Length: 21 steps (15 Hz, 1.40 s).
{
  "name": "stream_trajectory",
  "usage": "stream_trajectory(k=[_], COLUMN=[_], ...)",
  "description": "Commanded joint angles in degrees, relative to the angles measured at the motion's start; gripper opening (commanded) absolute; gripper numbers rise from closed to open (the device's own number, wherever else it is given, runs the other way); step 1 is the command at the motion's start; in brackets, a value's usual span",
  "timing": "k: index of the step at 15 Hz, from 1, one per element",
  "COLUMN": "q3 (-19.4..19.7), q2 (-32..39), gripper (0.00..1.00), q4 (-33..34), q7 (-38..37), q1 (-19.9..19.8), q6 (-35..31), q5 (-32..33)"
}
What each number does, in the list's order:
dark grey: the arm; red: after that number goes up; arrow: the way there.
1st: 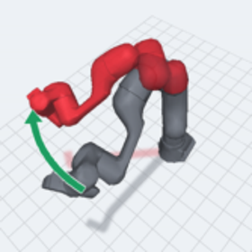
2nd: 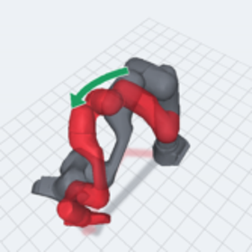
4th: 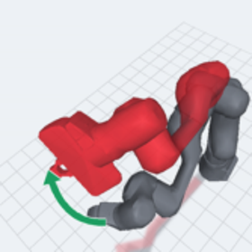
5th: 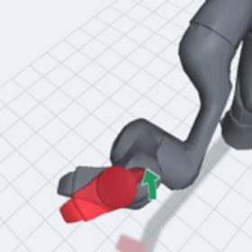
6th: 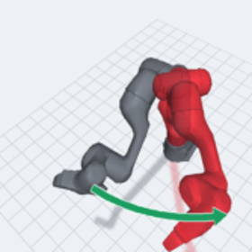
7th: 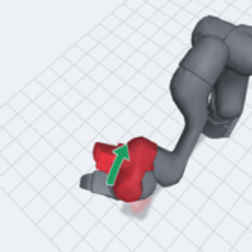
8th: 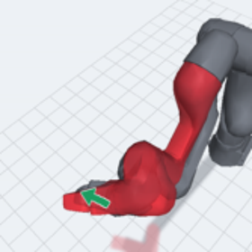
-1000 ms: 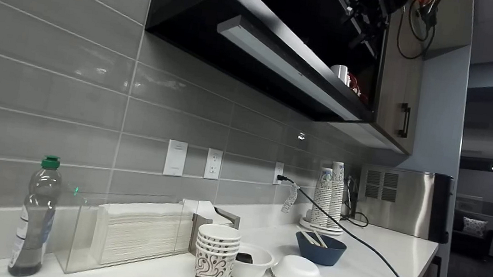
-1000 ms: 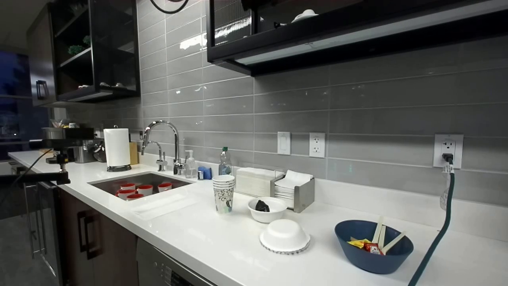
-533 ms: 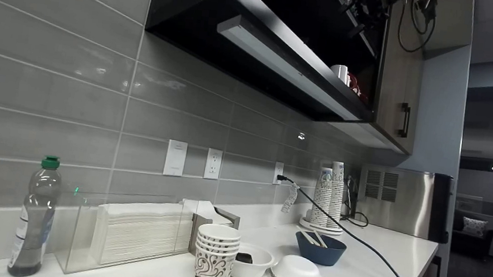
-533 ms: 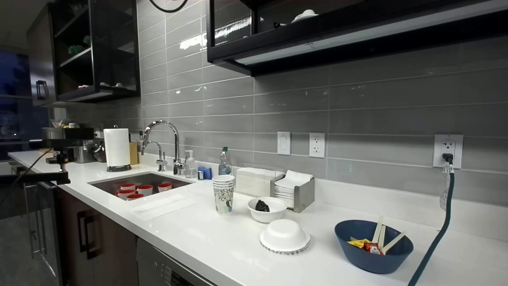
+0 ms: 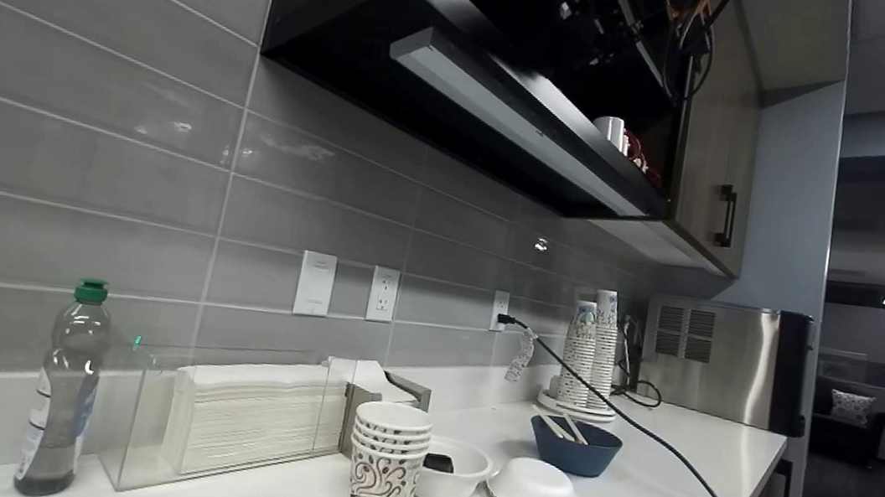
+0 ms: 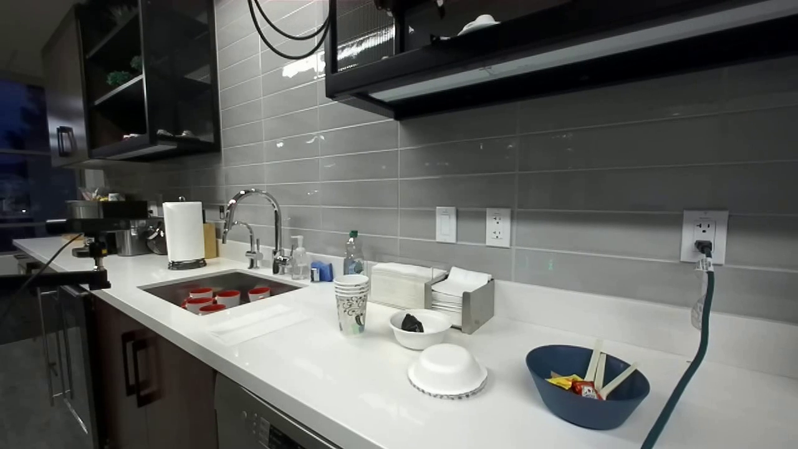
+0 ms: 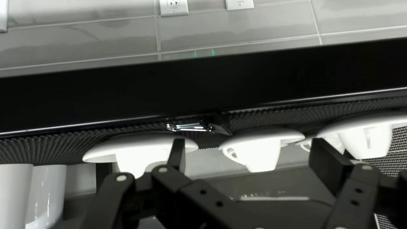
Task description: Remove the clip from the shelf and put it in the white bowl
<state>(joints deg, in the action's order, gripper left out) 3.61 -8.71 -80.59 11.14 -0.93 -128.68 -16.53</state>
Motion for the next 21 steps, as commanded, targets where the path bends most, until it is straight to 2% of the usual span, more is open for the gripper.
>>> stream_trajectory(k=[1,6,7,9,10,11,12,13,16,17,18,19,21], q3=[-1.0,-1.3,-1.3,-1.2,-1.2,-1.2,-1.2,-1.3,-1.3,-1.4,-1.5,-1.5,-1.8], q2=[2.4,3.5,3.4,3.3,3.3,3.3,3.3,3.2,3.1,3.1,3.0,2.9,2.7], gripper=[1.0,1.0,0.95,0.86,0.77,0.62,0.59,0.5,0.39,0.23,0.15,0.13,0.01], q4=[1.5,1.3,1.3,1.3,1.1,1.1,1.0,1.0,0.8,0.8,0.7,0.7,0.8], q7=[-2.3,-4.0,-4.6,-5.5,-5.8,-6.2,-6.5,-6.9,-7.6,-7.8,-8.0,-8.1,-8.1], q1=[-0.2,-0.2,-0.3,-0.3,-0.3,-0.3,-0.2,-0.2,-0.2,-0.2,-0.1,-0.1,0.0], q6=[-3.1,-4.3,-4.5,-4.8,-4.9,-4.9,-4.9,-4.7,-4.1,-4.1,-3.9,-3.9,-4.0], q5=[3.3,6.6,7.4,8.6,9.1,9.4,9.6,10.0,11.1,11.5,11.9,12.1,12.1])
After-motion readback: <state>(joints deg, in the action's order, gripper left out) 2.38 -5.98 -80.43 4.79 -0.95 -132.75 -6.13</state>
